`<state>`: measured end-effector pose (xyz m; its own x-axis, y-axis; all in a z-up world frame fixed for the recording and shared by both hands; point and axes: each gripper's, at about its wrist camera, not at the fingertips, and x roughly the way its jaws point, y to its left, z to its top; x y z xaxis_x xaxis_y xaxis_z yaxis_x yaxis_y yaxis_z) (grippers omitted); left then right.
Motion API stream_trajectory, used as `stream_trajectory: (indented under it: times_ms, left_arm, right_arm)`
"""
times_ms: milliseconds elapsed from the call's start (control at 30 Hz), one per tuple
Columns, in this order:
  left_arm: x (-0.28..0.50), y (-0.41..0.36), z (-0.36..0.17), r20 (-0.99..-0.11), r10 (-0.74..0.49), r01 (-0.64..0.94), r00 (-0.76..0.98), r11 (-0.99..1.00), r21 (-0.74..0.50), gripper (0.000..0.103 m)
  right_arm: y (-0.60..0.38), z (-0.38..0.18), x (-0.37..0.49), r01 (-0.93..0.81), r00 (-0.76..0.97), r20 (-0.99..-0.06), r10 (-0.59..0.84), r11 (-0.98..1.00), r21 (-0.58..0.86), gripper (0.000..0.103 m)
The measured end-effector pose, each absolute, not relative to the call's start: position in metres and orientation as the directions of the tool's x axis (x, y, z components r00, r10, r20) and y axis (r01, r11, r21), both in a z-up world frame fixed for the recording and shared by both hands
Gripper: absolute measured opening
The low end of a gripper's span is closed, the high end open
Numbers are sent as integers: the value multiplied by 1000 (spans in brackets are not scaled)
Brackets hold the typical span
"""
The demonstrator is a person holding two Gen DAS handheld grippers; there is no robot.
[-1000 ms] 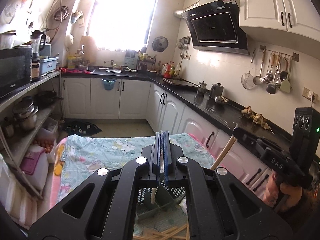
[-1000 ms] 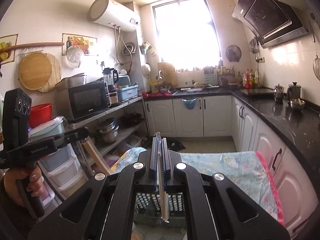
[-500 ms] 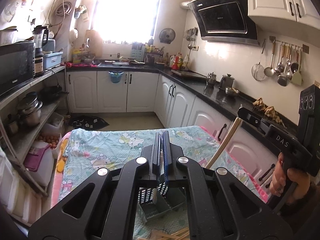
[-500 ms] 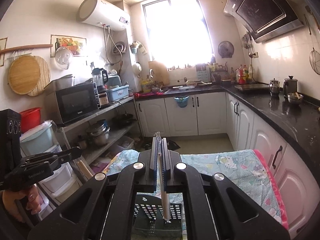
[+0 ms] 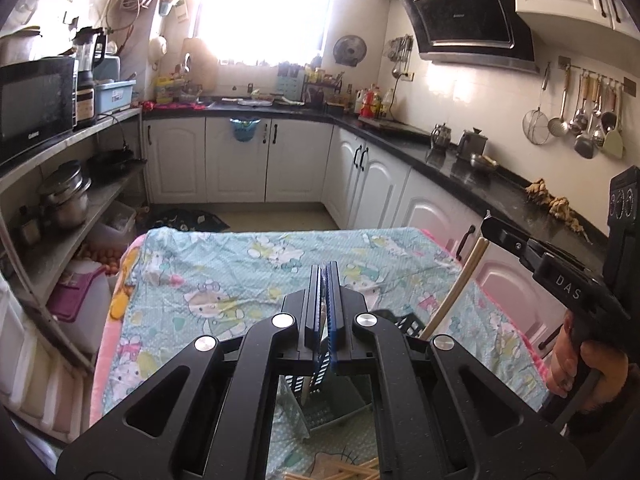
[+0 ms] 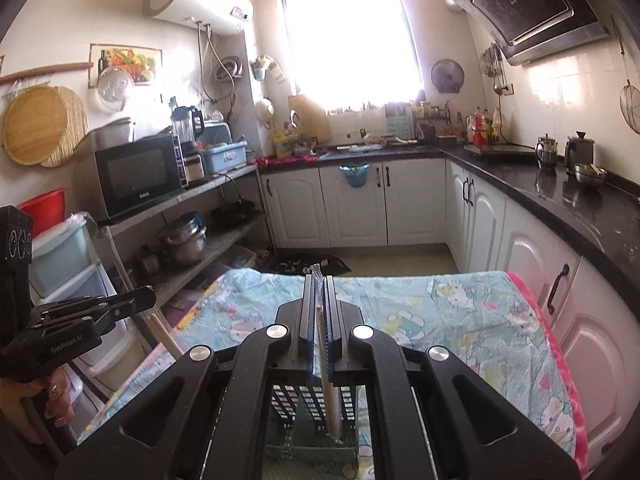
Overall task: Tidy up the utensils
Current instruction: 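Lift the held chopstick with the left tool over the green basket while the right tool carries its own, then lower the chopstick into the basket and open the left tool while the right tool releases its own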
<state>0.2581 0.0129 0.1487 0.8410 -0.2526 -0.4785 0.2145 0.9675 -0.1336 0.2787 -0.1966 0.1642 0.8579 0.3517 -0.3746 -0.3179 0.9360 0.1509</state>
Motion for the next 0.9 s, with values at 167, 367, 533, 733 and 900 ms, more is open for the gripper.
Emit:
stream_trajectory:
  times_ms: [167,367,533,733,900]
  left_arm:
    - [264,14,134,-500,-250,206,829,968,-143,1]
    - [264,15,125,-510,-235,189,828,972,-141,2]
    - [257,17,126,-502,-215,170,837,976,-134,40]
    - [241,24,135,-461,-191,136,867,979,-151,74]
    - [226,30,145,-419,-187,122,889,976,-178,93]
  right_arm:
    - [-193,148,285,-299,847,-413,334,943,149,5]
    - [-197,136,283,-266,854,-424,301,954,140,37]
    - [-199,136,275,-242,872,-410,268,963,115,62]
    - [-204,140,259,-216,892,-386,236,972,94,81]
    - [-208,143,245,-205,898,-381,222,975,85,89]
